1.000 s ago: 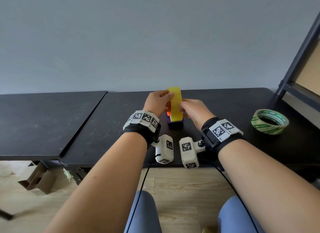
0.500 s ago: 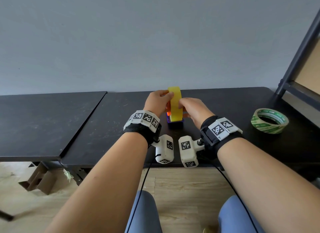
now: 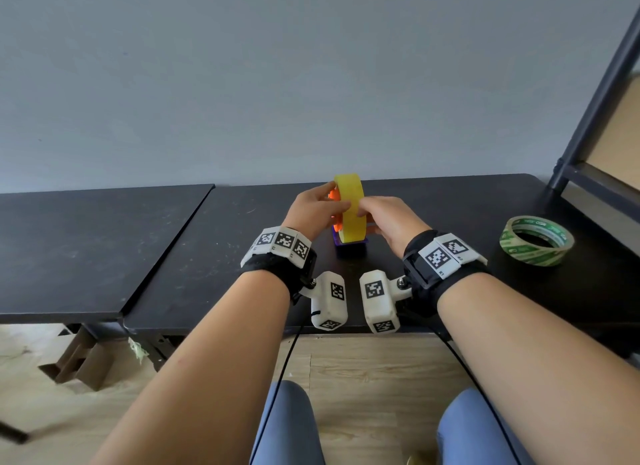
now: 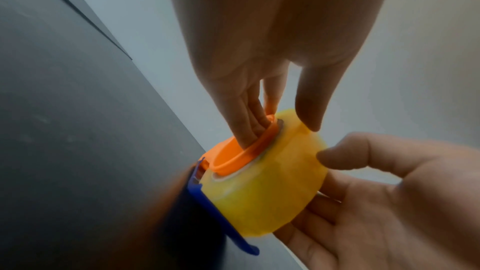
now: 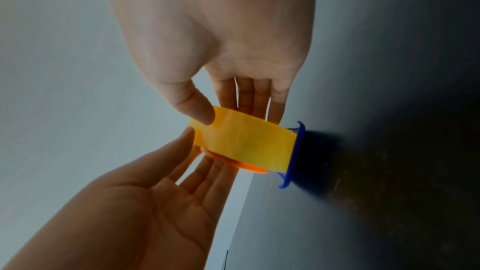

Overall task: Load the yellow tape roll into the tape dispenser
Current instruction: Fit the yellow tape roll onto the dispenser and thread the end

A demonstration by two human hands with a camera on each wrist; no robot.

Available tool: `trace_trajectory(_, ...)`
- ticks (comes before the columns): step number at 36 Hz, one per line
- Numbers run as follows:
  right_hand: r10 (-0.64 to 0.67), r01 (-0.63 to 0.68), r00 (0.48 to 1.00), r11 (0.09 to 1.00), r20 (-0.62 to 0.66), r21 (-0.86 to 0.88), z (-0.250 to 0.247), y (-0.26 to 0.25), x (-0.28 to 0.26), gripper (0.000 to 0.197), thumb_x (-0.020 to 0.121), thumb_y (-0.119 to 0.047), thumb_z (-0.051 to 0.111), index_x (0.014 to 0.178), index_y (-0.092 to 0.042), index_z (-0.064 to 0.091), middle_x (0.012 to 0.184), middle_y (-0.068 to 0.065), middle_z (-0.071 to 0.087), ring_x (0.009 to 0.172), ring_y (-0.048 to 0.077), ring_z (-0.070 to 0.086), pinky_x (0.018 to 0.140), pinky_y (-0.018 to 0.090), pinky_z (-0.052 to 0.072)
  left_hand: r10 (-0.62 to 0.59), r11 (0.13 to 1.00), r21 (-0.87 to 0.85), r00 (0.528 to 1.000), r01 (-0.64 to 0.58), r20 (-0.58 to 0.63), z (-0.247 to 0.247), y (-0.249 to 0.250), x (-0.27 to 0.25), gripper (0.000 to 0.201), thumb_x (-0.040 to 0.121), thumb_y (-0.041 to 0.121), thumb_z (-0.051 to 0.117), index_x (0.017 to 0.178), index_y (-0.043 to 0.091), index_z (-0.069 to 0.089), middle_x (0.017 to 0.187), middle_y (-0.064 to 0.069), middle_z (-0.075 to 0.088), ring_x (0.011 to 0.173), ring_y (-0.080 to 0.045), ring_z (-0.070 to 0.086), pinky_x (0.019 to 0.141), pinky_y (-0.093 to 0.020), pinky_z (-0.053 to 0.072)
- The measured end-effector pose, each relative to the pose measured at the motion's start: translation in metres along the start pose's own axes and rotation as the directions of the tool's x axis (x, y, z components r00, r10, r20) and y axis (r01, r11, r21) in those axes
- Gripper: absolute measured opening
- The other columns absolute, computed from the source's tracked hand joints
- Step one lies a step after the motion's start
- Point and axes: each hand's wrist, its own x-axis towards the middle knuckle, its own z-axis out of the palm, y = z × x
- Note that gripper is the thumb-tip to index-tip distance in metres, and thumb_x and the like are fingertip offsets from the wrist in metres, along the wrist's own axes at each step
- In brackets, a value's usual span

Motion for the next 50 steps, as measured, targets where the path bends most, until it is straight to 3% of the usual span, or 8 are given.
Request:
trace_trajectory(7, 0.001, -0.001, 1.000, 1.000, 0.003, 0.026, -0.001, 0.002, 0.002, 0.017, 0.065, -0.016, 0.056, 0.079, -0.010, 0.065, 0.113, 0.019, 0.068, 0.104, 0.031, 0.067, 0.097, 0.047, 0.053, 0.040, 0.999, -0.009, 0.998, -0.040, -0.047, 0.003, 0.004, 0.001, 0.040, 0.094, 0.009, 0.059, 0.134, 0.005, 0.055, 0.091, -0.008, 0.064, 0.089, -0.024, 0.061, 0.077, -0.029, 0.058)
trace_trajectory(24, 0.011, -0.009, 1.000, 0.999, -0.027, 0.052, 0.004, -0.002, 0.001, 0.039, 0.068, -0.031, 0.059, 0.098, -0.009, 0.069, 0.105, 0.015, 0.072, 0.097, 0.030, 0.070, 0.095, 0.049, 0.054, 0.077, 0.995, 0.073, 0.996, -0.073, -0.040, 0.002, 0.007, -0.002, 0.012, 0.094, 0.014, 0.057, 0.092, 0.019, 0.068, 0.090, -0.015, 0.063, 0.082, -0.023, 0.059, 0.090, -0.047, 0.057)
trace_trajectory(29, 0.002, -0.001, 0.999, 1.000, -0.035, 0.022, 0.005, -0.001, 0.002, 0.010, 0.077, -0.007, 0.052, 0.073, -0.010, 0.060, 0.094, 0.015, 0.064, 0.097, 0.032, 0.065, 0.091, 0.043, 0.054, 0.063, 0.994, 0.092, 0.997, -0.058, -0.044, 0.003, 0.009, -0.003, 0.020, 0.094, 0.018, 0.058, 0.079, 0.027, 0.066, 0.089, -0.013, 0.063, 0.082, -0.023, 0.059, 0.091, -0.049, 0.056)
trace_trajectory(35, -0.005, 0.005, 1.000, 1.000, -0.005, 0.007, 0.004, 0.002, 0.004, 0.012, 0.078, -0.005, 0.053, 0.069, -0.010, 0.058, 0.091, 0.012, 0.062, 0.095, 0.030, 0.064, 0.087, 0.040, 0.054, 0.037, 0.997, 0.071, 0.997, -0.033, -0.060, 0.002, 0.009, -0.003, 0.033, 0.094, 0.019, 0.058, 0.126, 0.009, 0.064, 0.092, -0.013, 0.063, 0.084, -0.022, 0.059, 0.092, -0.047, 0.056)
trace_trajectory(39, -0.009, 0.008, 1.000, 1.000, -0.014, -0.019, 0.007, -0.001, 0.001, 0.006, 0.080, -0.015, 0.056, 0.080, -0.013, 0.062, 0.110, 0.019, 0.069, 0.107, 0.034, 0.065, 0.097, 0.045, 0.052, 0.053, 0.996, 0.081, 0.997, -0.048, -0.062, 0.004, 0.010, -0.003, 0.023, 0.094, 0.019, 0.058, 0.114, 0.011, 0.068, 0.088, -0.013, 0.062, 0.082, -0.022, 0.059, 0.091, -0.046, 0.057)
trace_trajectory(43, -0.021, 0.020, 1.000, 0.998, -0.005, -0.057, 0.011, -0.004, -0.001, 0.006, 0.085, -0.020, 0.056, 0.079, -0.018, 0.059, 0.100, 0.010, 0.066, 0.092, 0.024, 0.065, 0.095, 0.041, 0.051, 0.051, 0.995, 0.093, 0.997, -0.045, -0.055, 0.001, 0.009, -0.001, 0.015, 0.095, 0.018, 0.058, 0.084, 0.021, 0.067, 0.086, -0.014, 0.058, 0.080, -0.022, 0.056, 0.089, -0.044, 0.058)
trace_trajectory(47, -0.033, 0.033, 0.999, 0.996, -0.001, -0.083, 0.010, -0.002, 0.001, 0.014, 0.082, -0.016, 0.056, 0.092, -0.011, 0.065, 0.094, 0.007, 0.064, 0.085, 0.021, 0.062, 0.084, 0.037, 0.052, 0.024, 0.995, 0.095, 0.997, -0.017, -0.070, 0.000, 0.007, 0.000, 0.036, 0.094, 0.023, 0.059, 0.128, 0.011, 0.063, 0.090, -0.008, 0.064, 0.085, -0.021, 0.061, 0.092, -0.044, 0.057)
trace_trajectory(50, -0.054, 0.056, 0.998, 0.993, 0.020, -0.100, 0.009, -0.001, -0.001, 0.015, 0.080, -0.010, 0.055, 0.090, -0.009, 0.066, 0.097, 0.012, 0.065, 0.090, 0.027, 0.062, 0.089, 0.041, 0.052, 0.030, 0.997, 0.077, 0.998, -0.025, -0.061, 0.000, 0.008, 0.000, 0.035, 0.094, 0.020, 0.058, 0.127, 0.009, 0.064, 0.090, -0.011, 0.063, 0.084, -0.021, 0.060, 0.091, -0.043, 0.057)
